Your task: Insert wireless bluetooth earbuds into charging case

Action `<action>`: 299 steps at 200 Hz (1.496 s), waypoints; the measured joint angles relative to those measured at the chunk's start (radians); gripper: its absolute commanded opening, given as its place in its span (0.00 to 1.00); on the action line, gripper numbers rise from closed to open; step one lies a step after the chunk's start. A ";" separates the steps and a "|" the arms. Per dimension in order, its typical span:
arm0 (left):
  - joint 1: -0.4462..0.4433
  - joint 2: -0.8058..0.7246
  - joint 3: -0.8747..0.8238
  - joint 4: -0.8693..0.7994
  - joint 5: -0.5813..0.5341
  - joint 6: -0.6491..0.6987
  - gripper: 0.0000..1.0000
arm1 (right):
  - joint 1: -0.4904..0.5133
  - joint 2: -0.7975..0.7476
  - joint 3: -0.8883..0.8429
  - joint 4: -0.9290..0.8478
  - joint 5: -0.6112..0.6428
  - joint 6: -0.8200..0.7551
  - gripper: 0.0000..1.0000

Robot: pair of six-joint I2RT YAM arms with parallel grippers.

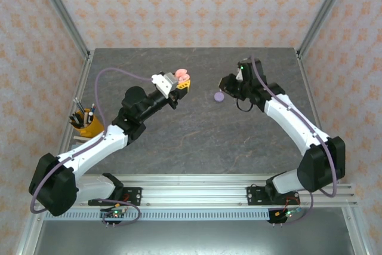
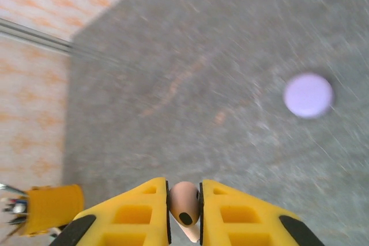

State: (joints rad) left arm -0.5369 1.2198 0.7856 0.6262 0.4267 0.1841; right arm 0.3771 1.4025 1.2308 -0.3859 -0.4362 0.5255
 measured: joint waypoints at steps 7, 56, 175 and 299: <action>0.000 0.008 0.008 -0.002 -0.001 0.000 0.00 | 0.000 -0.010 0.023 0.009 -0.007 -0.004 0.18; 0.000 0.060 0.068 -0.007 0.006 0.000 0.00 | 0.000 -0.072 0.166 0.093 -0.067 -0.022 0.18; 0.000 0.228 0.281 0.060 0.101 -0.048 0.00 | 0.000 -0.113 0.169 0.419 -0.276 0.006 0.19; 0.000 0.280 0.359 0.088 0.182 -0.091 0.00 | 0.016 -0.082 0.149 0.516 -0.455 0.019 0.18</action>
State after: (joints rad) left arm -0.5369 1.5002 1.1450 0.7139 0.6083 0.0933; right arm 0.3935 1.3205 1.3800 0.1299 -0.8917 0.5449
